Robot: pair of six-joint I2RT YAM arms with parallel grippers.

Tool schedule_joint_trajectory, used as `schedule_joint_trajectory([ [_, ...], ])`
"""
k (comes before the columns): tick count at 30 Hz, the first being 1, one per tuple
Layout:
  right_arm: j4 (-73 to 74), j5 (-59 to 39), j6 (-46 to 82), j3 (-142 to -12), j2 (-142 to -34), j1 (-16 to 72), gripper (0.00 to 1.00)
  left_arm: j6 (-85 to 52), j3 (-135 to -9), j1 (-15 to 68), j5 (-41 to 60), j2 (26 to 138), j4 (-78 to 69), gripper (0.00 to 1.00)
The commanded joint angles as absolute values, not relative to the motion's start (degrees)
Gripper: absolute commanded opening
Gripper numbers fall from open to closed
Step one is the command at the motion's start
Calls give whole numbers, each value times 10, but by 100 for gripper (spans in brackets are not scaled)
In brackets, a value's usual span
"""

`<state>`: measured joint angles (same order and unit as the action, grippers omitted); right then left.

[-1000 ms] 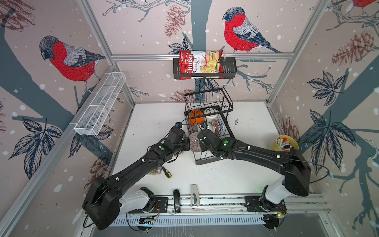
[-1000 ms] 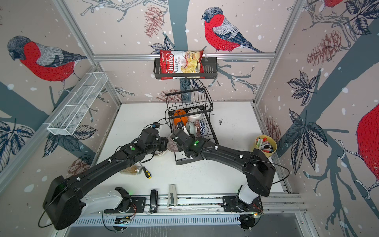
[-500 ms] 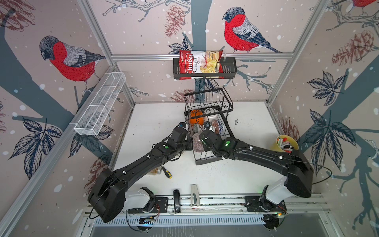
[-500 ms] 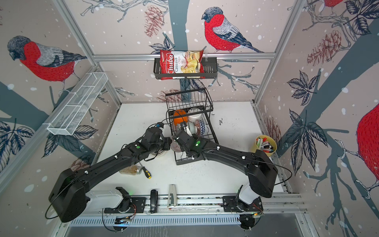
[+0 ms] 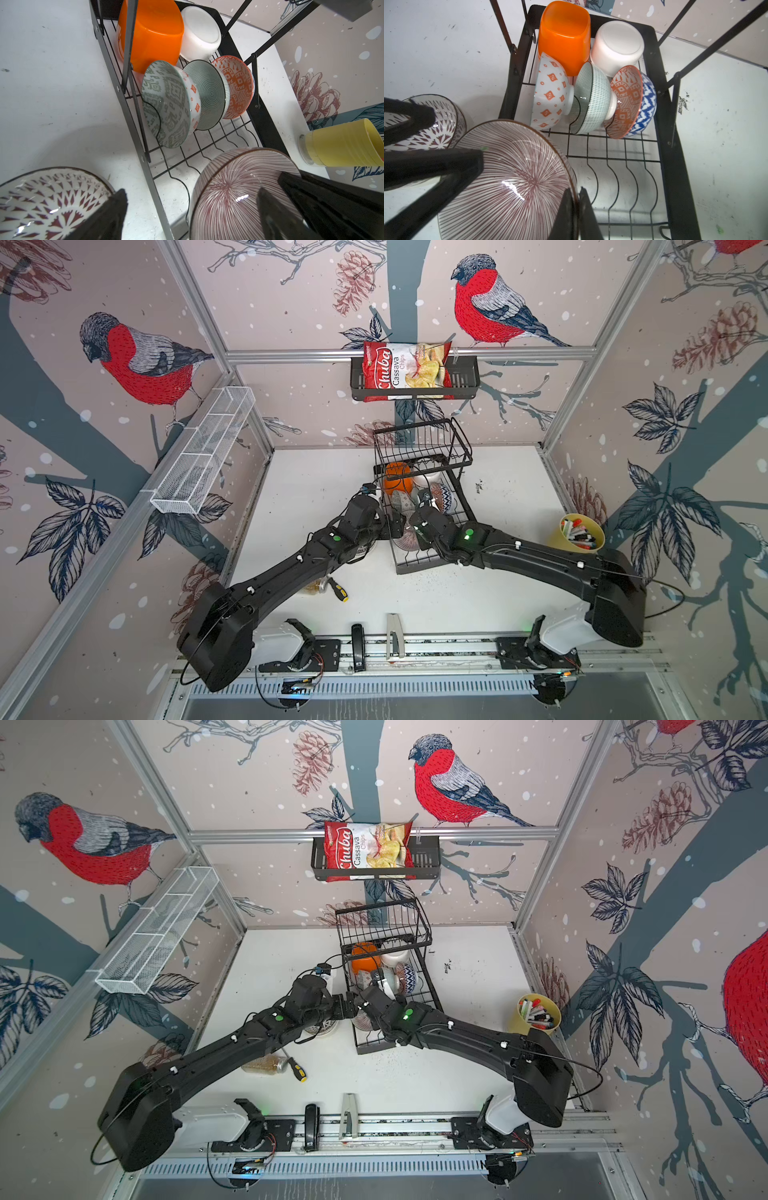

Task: Load the bowls into the dish rack
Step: 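Grasp the purple-striped bowl rim with the right gripper while the left holds it, then carry the bowl over the rack with the right gripper while the left withdraws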

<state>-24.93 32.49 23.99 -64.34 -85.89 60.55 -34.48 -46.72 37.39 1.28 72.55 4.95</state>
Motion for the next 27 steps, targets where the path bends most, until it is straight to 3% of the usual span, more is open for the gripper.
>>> schedule_joint_trajectory([
  [1,-245,360,245,-636,-847,604,0,-341,-460,374,9,715,20,97],
  [27,-241,469,203,-575,-788,504,0,-349,-378,373,-47,586,22,97],
])
